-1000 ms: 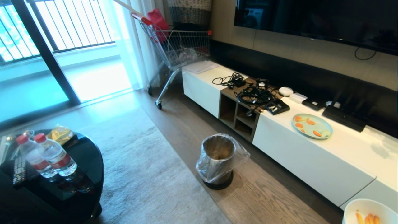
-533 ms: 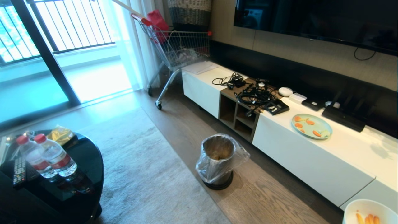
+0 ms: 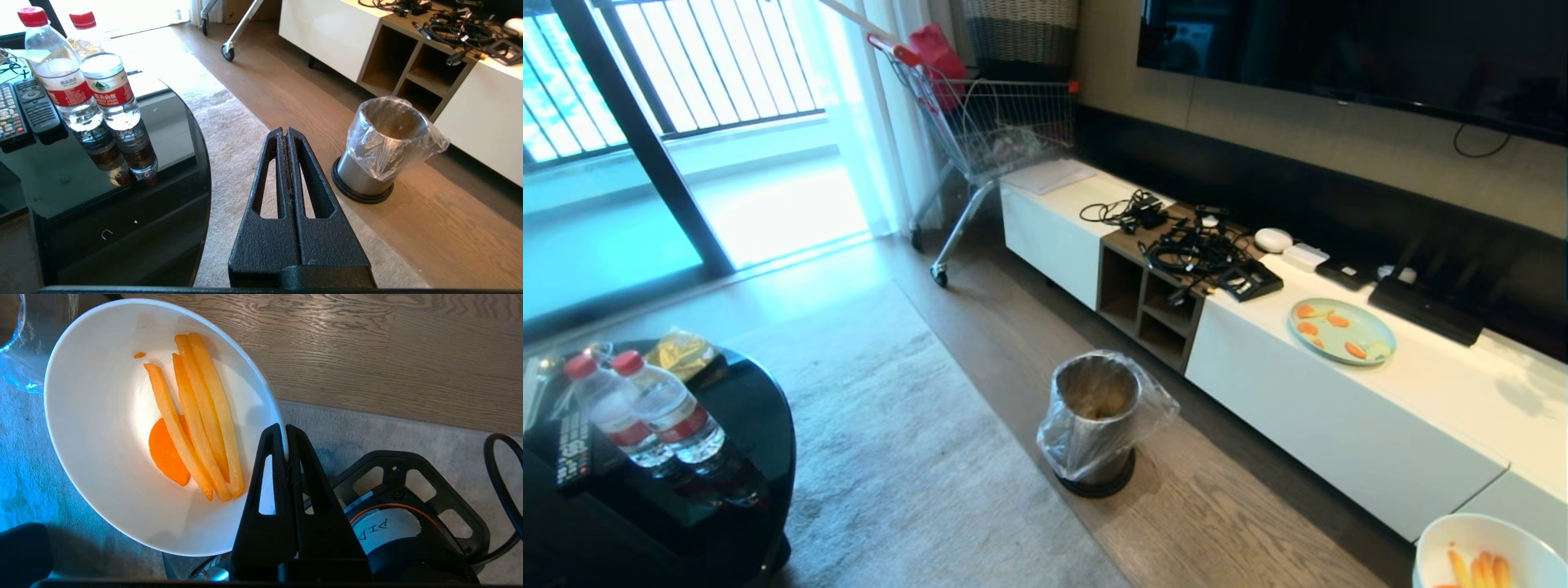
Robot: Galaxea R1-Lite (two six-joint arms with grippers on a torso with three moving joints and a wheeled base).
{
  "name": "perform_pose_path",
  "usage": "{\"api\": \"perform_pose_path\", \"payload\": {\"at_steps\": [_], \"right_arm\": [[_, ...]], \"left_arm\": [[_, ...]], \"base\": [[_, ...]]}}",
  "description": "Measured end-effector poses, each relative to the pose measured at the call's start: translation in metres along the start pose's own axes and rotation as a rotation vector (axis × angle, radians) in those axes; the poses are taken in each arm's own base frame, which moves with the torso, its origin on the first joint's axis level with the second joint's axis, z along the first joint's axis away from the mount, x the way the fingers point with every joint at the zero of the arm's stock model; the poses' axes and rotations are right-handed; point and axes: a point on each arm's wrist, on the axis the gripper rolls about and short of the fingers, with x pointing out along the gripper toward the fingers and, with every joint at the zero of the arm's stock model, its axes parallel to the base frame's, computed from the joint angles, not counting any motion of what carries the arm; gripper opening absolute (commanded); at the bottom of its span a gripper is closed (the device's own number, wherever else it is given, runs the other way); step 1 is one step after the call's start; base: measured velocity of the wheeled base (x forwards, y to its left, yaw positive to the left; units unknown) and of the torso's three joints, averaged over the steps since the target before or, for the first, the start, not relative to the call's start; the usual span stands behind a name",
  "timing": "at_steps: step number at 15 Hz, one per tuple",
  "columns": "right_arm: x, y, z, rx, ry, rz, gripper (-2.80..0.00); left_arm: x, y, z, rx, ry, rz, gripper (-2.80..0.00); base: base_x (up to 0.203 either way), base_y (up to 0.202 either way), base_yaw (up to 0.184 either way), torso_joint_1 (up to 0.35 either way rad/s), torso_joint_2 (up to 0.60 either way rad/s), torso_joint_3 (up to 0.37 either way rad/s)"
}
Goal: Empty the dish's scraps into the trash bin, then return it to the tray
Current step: Move the bowl over the trash can
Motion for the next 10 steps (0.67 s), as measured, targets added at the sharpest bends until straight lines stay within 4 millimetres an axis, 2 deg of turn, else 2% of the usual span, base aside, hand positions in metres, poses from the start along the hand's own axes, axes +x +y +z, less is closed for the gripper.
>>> {"api": "perform_pose_path", "payload": {"at_steps": [10], "right_arm": [[0.011, 0.050, 0.023, -0.006, -0.018, 0.030, -2.80]], "left_arm": [[0.000, 0.000, 0.000, 0.000, 0.000, 0.000, -2.80]], "base": [[0.000, 0.000, 0.000, 0.003, 0.00, -0.191]]}}
